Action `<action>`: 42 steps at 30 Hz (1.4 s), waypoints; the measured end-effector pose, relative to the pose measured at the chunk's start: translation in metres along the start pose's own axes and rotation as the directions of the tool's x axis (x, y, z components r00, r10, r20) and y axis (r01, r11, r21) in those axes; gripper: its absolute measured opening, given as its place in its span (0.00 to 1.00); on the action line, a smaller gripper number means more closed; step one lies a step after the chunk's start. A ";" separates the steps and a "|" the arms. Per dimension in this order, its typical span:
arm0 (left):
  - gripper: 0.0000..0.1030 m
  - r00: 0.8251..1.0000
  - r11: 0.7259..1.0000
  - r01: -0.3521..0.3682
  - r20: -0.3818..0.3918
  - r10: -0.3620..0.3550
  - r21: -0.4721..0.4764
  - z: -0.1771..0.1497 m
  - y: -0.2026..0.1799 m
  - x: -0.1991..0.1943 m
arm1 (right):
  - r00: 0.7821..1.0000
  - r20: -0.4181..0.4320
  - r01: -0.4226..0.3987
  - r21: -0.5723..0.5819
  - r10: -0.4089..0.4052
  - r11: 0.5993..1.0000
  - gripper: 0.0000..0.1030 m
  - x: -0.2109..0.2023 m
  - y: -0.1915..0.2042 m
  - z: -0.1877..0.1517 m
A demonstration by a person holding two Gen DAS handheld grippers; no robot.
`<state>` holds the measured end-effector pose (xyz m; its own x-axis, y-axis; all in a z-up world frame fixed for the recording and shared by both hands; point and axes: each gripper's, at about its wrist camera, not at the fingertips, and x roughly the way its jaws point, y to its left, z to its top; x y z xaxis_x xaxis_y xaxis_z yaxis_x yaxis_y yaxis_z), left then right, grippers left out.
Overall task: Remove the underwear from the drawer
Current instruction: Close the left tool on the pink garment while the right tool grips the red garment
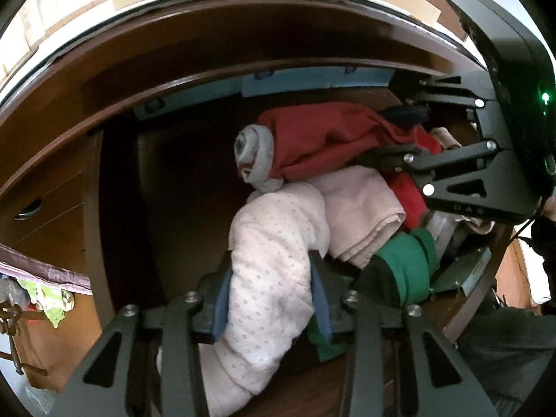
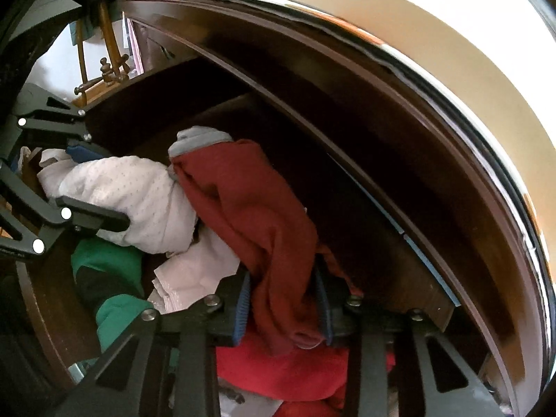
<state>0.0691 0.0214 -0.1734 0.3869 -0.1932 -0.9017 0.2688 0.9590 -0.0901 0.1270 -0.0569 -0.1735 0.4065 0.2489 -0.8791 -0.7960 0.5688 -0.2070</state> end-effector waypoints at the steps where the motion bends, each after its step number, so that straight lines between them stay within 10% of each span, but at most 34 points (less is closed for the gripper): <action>1: 0.36 1.000 1.000 -0.001 0.003 0.001 0.001 0.000 0.000 0.000 | 1.000 -0.001 0.001 -0.003 -0.001 1.000 0.34 -0.001 0.000 -0.001; 20: 0.29 0.989 0.999 0.003 0.145 0.003 -0.042 -0.008 0.006 -0.021 | 0.993 0.103 -0.072 0.093 0.062 0.993 0.27 -0.039 -0.024 -0.032; 42: 0.28 0.937 0.993 -0.033 0.343 0.071 -0.115 -0.030 0.005 -0.059 | 0.947 0.313 -0.147 0.204 0.078 0.968 0.26 -0.076 -0.042 -0.066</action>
<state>0.0215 0.0439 -0.1334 0.6841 -0.1838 -0.7058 0.1527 0.9824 -0.1079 0.1000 -0.1511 -0.1265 0.4632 0.5248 -0.7142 -0.7384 0.6742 0.0166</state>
